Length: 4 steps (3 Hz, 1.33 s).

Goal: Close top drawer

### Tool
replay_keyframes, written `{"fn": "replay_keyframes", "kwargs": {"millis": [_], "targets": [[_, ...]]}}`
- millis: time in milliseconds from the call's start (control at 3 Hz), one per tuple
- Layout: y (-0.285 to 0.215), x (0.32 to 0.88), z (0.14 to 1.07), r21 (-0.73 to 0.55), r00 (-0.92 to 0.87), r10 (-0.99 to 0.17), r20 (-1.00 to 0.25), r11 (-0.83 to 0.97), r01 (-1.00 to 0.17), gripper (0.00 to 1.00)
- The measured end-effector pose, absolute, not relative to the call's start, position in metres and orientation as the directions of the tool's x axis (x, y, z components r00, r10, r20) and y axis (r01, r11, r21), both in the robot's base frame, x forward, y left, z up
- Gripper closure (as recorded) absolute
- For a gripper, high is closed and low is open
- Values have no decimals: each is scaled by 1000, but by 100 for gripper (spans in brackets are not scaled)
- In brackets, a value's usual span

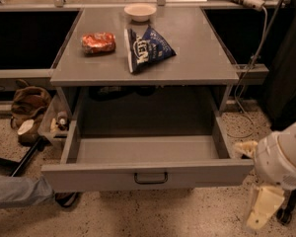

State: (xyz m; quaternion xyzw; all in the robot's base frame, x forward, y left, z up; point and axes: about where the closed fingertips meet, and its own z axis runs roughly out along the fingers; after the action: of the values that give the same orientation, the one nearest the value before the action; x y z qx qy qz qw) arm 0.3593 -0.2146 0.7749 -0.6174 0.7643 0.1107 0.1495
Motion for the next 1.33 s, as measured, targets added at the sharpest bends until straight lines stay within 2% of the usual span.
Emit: {"fn": "replay_keyframes", "kwargs": {"millis": [333,1000,1333], "targets": [[-197,321,729,69,-147,-908,-393,131,-989,0],[-189,321,712,104,-149,-903,-404,116,-988,0],[-164,325,684,156,-119,-908,-402,60,-986,0]]}}
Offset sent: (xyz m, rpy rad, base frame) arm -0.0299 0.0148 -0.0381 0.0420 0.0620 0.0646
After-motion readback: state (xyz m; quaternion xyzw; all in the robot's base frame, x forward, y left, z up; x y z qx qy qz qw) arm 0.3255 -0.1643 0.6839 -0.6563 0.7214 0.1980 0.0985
